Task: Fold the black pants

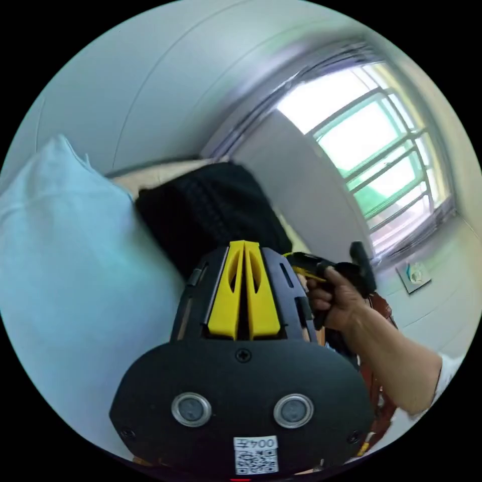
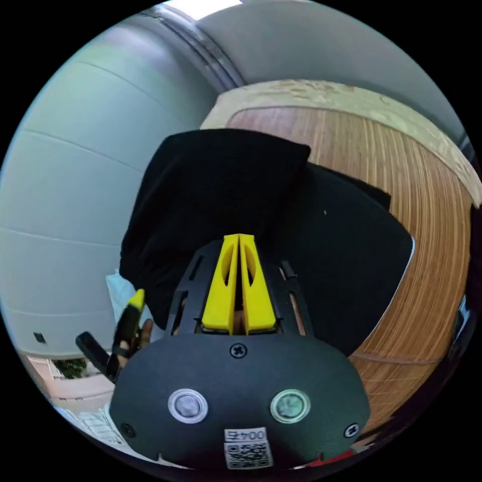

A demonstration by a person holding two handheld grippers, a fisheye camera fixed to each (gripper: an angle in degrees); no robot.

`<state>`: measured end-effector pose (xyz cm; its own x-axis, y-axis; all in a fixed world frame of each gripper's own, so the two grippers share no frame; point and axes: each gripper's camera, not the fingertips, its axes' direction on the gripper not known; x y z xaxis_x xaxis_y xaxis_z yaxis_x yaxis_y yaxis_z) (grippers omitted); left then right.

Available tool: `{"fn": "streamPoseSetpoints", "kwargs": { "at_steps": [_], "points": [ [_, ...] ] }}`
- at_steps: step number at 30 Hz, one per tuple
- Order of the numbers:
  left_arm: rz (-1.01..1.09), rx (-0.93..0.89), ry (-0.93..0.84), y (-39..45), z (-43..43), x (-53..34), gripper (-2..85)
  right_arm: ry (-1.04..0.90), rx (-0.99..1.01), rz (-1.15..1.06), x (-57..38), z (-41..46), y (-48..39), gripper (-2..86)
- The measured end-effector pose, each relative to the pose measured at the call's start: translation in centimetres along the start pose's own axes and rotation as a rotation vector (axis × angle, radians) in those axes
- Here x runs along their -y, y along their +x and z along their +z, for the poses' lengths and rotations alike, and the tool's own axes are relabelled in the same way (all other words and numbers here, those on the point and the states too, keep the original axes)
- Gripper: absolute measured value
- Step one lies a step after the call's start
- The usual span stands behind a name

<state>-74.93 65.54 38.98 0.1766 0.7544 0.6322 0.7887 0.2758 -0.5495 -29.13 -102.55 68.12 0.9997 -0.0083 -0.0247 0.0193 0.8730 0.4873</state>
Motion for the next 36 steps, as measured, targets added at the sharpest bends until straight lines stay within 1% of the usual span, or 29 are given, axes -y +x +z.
{"fn": "streamPoseSetpoints", "kwargs": {
  "at_steps": [1,2,3,4,5,6,7,8,9,10,11,12,14,15,17,18,20,21,23,25,27,29,30,32,33,34,35,36],
  "points": [
    [-0.035,0.033,-0.122,-1.6,3.8,0.1,0.5,0.069,0.026,0.051,-1.1,-1.2,0.9,-0.7],
    [-0.062,0.027,-0.158,-3.1,5.6,-0.2,0.3,0.138,0.094,0.075,-2.5,-3.5,1.3,-0.7],
    [-0.082,0.017,-0.154,-3.4,5.7,-0.4,0.3,0.166,0.137,0.069,-3.4,-4.8,1.4,-0.7],
    [-0.062,0.028,-0.146,-2.7,5.2,-0.8,0.2,0.246,0.188,0.06,-6.0,-8.0,1.6,-0.6],
    [0.038,0.049,-0.142,-0.9,4.2,-1.5,0.2,0.333,0.204,0.047,-9.5,-11.2,2.2,-0.5],
    [0.089,0.045,-0.137,0.1,3.6,-2.2,0.2,0.365,0.208,0.045,-11.6,-12.7,2.7,-0.4],
    [0.159,0.008,-0.132,1.6,2.3,-4.0,0.1,0.404,0.218,0.059,-16.0,-15.2,4.4,-0.3],
    [0.198,-0.042,-0.165,2.7,1.4,-6.2,0.1,0.408,0.228,0.088,-20.7,-17.0,6.9,0.1],
    [0.211,-0.065,-0.192,3.2,0.9,-7.5,0.1,0.4,0.231,0.111,-23.1,-17.8,8.5,0.3],
    [0.229,-0.093,-0.253,4.0,0.2,-10.5,0.2,0.402,0.22,0.182,-28.6,-19.4,12.0,1.5],
    [0.245,-0.091,-0.327,4.8,-0.6,-13.8,0.2,0.41,0.157,0.267,-34.5,-21.2,15.8,3.2],
    [0.254,-0.09,-0.367,5.3,-0.9,-15.5,0.2,0.412,0.108,0.309,-37.5,-22.2,17.8,4.3],
    [0.314,-0.092,-0.531,7.5,-2.4,-22.5,0.2,0.393,-0.06,0.532,-50.1,-26.6,26.7,9.8],
    [0.335,-0.087,-0.57,8.2,-2.8,-24.2,0.2,0.389,-0.09,0.598,-53.3,-27.9,29.1,10.2],
    [0.418,-0.066,-0.707,11.0,-4.1,-31.0,0.2,0.387,-0.215,0.847,-66.2,-33.6,37.4,11.2],
    [0.43,-0.063,-0.734,11.6,-4.3,-32.5,0.2,0.393,-0.243,0.901,-69.5,-35.2,39.2,11.2],
    [0.47,-0.037,-0.829,13.9,-4.4,-38.4,0.2,0.413,-0.288,1.055,-80.8,-40.9,44.7,10.7],
    [0.475,-0.03,-0.857,14.5,-4.3,-39.7,0.2,0.43,-0.289,1.084,-83.4,-42.3,45.6,10.7],
    [0.475,-0.047,-0.931,17.1,-3.7,-43.9,0.2,0.48,-0.261,1.155,-91.9,-46.8,48.0,11.1],
    [0.502,-0.072,-0.957,19.6,-3.3,-46.2,0.1,0.516,-0.245,1.196,-97.1,-49.2,48.9,11.3],
    [0.542,-0.091,-0.967,21.9,-2.8,-47.9,0.1,0.57,-0.185,1.236,-101.4,-50.6,49.8,12.0],
    [0.572,-0.094,-0.959,23.8,-2.4,-49.4,0.1,0.658,0.008,1.315,-105.8,-50.8,52.1,13.0],
    [0.574,-0.09,-0.956,23.9,-2.3,-49.6,0.1,0.684,0.064,1.339,-106.6,-50.7,52.8,13.4],
    [0.554,-0.053,-0.944,23.8,-1.8,-50.2,0.1,0.807,0.267,1.395,-107.9,-50.2,55.5,15.6],
    [0.545,-0.041,-0.941,23.5,-1.7,-50.2,0.1,0.839,0.316,1.408,-108.0,-50.1,56.3,16.1],
    [0.519,-0.016,-0.935,22.9,-1.4,-50.2,0.1,0.901,0.42,1.447,-108.1,-49.6,57.8,17.1],
    [0.489,0.004,-0.928,22.2,-1.1,-50.1,0.1,0.978,0.528,1.477,-108.1,-49.1,59.3,16.9],
    [0.476,0.012,-0.922,21.9,-1.0,-50.0,0.1,1.024,0.583,1.485,-108.1,-48.8,59.9,16.8]
  ]
}}
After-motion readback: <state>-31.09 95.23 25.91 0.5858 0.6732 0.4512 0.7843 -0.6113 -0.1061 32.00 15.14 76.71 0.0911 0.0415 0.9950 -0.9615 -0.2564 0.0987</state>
